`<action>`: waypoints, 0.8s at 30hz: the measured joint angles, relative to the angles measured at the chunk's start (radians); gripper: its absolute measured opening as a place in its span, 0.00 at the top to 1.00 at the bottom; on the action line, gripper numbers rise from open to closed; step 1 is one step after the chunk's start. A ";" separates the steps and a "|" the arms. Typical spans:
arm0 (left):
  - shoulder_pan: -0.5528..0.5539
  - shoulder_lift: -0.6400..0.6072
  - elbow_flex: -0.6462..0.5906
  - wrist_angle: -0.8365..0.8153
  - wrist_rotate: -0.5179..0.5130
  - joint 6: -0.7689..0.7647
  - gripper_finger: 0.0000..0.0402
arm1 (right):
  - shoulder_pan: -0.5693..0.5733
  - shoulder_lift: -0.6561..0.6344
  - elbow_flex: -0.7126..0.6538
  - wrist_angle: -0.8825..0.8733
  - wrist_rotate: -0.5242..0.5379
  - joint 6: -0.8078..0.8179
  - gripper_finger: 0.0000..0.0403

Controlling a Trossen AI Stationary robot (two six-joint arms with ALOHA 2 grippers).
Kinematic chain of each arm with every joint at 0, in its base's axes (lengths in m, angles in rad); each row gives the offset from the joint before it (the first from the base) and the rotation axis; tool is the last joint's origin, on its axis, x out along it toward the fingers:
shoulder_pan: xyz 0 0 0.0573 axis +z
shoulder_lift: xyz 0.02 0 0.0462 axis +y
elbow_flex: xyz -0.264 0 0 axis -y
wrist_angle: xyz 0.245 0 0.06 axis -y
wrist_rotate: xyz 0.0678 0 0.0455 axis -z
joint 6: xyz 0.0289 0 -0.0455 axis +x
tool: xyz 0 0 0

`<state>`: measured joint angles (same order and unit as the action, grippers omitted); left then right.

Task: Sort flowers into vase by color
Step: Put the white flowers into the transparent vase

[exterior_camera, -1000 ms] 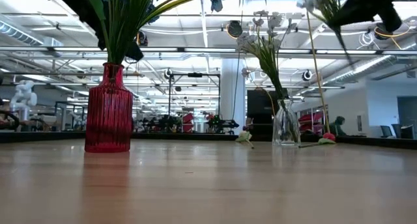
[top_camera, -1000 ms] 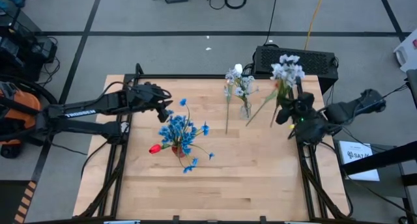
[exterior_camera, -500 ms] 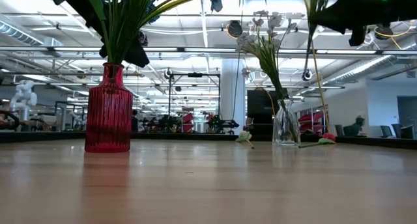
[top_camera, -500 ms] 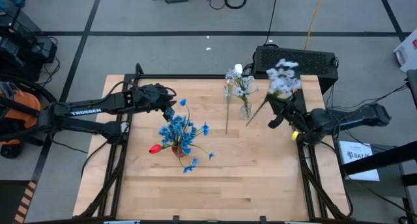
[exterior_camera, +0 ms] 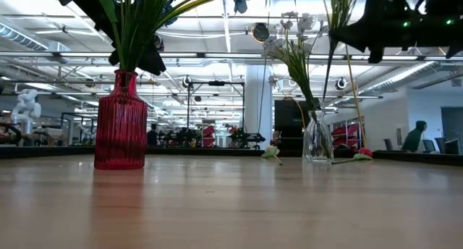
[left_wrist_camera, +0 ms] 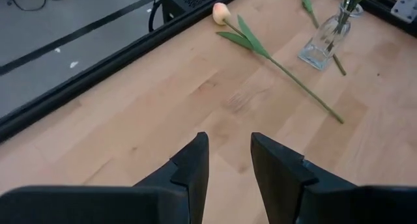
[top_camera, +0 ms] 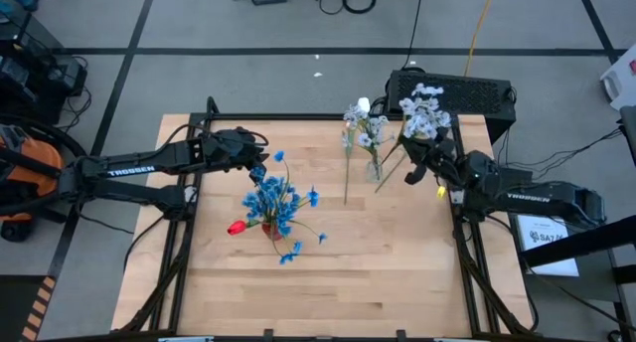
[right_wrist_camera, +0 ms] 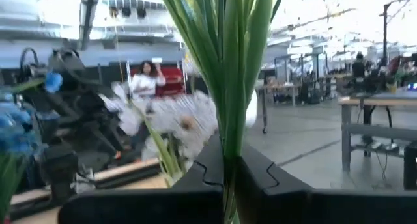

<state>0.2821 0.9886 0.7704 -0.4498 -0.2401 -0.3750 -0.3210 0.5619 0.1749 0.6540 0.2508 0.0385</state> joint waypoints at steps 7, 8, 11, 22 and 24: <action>0.000 0.000 0.000 -0.004 0.000 -0.039 0.70 | -0.108 0.094 0.000 0.006 -0.150 0.044 1.00; 0.000 0.000 0.000 -0.004 0.000 -0.039 0.70 | -0.114 0.109 0.000 0.015 -0.154 0.046 1.00; 0.000 0.000 0.000 -0.004 0.000 -0.039 0.70 | -0.119 0.153 0.001 0.037 -0.154 0.027 1.00; 0.000 0.000 0.000 -0.004 0.000 -0.039 0.70 | -0.118 0.197 0.002 0.199 -0.163 0.008 1.00; 0.000 0.000 0.000 -0.004 0.000 -0.039 0.70 | -0.118 0.198 0.002 0.166 -0.147 0.008 1.00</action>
<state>0.2821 0.9886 0.7704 -0.4541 -0.2401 -0.4138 -0.4393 0.7601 0.1764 0.8199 0.1038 0.0470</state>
